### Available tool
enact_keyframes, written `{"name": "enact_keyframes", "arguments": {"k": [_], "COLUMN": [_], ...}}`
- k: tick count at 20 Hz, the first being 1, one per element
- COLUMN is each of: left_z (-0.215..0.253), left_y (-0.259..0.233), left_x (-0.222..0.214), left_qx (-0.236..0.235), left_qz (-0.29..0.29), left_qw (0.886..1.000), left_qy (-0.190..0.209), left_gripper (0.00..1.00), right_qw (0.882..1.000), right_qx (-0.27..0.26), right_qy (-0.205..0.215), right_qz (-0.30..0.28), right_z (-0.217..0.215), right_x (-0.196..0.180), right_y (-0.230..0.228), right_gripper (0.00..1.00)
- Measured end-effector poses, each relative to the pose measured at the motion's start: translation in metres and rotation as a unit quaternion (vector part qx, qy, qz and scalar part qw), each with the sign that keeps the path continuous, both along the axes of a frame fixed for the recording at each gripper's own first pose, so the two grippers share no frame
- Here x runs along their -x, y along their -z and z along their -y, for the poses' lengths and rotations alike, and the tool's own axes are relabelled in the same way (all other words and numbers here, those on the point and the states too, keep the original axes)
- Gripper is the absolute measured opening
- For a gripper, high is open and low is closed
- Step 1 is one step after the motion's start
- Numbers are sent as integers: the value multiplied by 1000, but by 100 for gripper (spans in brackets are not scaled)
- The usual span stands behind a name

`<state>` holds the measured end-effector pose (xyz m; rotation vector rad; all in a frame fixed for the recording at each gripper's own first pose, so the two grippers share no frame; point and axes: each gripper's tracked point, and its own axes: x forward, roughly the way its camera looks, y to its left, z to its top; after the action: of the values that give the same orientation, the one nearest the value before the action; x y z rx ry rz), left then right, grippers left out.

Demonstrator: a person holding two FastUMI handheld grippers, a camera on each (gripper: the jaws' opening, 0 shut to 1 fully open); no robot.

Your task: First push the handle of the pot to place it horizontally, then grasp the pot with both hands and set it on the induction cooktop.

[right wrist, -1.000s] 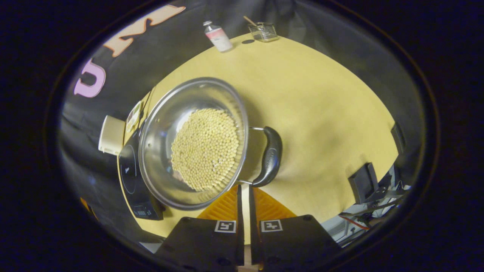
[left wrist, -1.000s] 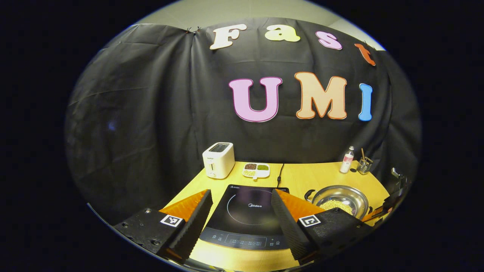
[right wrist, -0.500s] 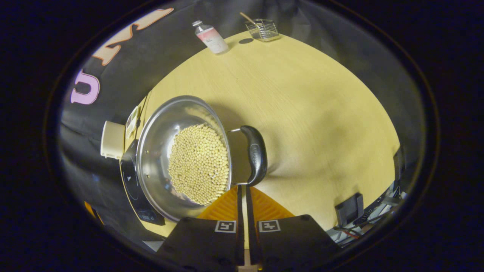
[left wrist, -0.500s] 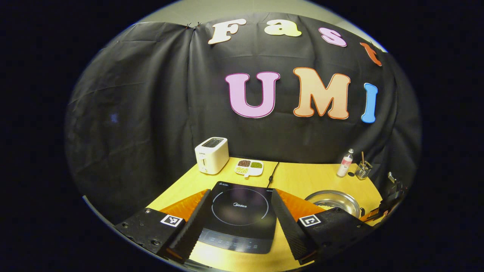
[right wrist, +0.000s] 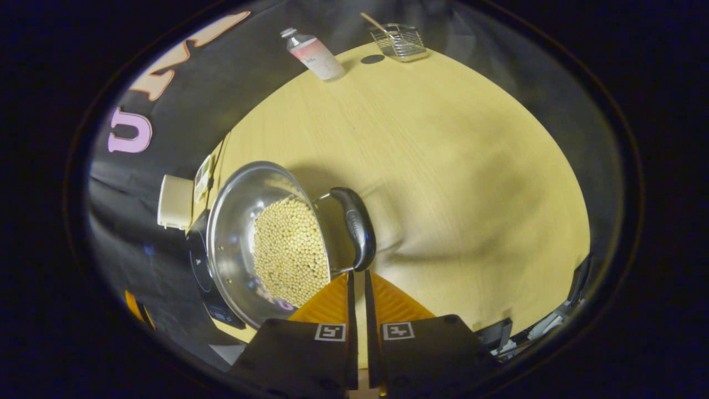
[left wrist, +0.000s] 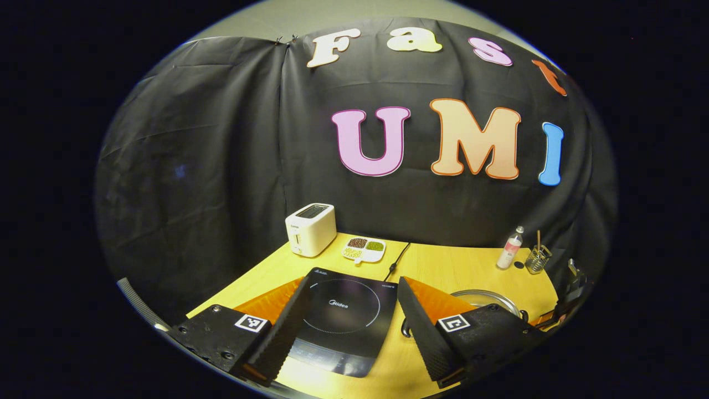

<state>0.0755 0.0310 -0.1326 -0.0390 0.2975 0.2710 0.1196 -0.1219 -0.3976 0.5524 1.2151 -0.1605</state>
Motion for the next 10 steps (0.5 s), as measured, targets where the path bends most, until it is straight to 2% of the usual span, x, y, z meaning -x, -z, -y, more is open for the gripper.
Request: {"name": "enact_keyframes", "arguments": {"k": [1,4,5,6,7,8,9,10], "left_z": [3,9,11,12,13,15,17,19], "left_y": [2,8,10,13,18,22,27,33], "left_x": [0,2,2,2,2,0,-2,-2], "left_qx": [1,-1,0,1,4,7,11,16], "left_qz": [-1,-7,-9,-14,-19,-22,-27,-36], "left_qw": [1000,1000,1000,1000,1000,1000,1000,999], "left_qy": [-1,0,1,2,3,4,5,5], "left_gripper": [96,96,96,96,96,96,94,96], "right_qw": [1000,999,999,999,998,998,997,997], "right_qx": [-2,-20,-29,-33,-38,-49,-53,-56], "right_qy": [2,18,20,26,34,39,42,45], "right_qz": [7,17,14,17,22,26,28,37], "right_z": [3,10,12,16,20,21,24,28], "right_x": [-3,-6,-5,-3,-3,-2,-3,-5], "right_y": [-3,-11,-15,-20,-24,-31,-37,-40], "right_gripper": [10,10,13,7,8,23,34,40]}}
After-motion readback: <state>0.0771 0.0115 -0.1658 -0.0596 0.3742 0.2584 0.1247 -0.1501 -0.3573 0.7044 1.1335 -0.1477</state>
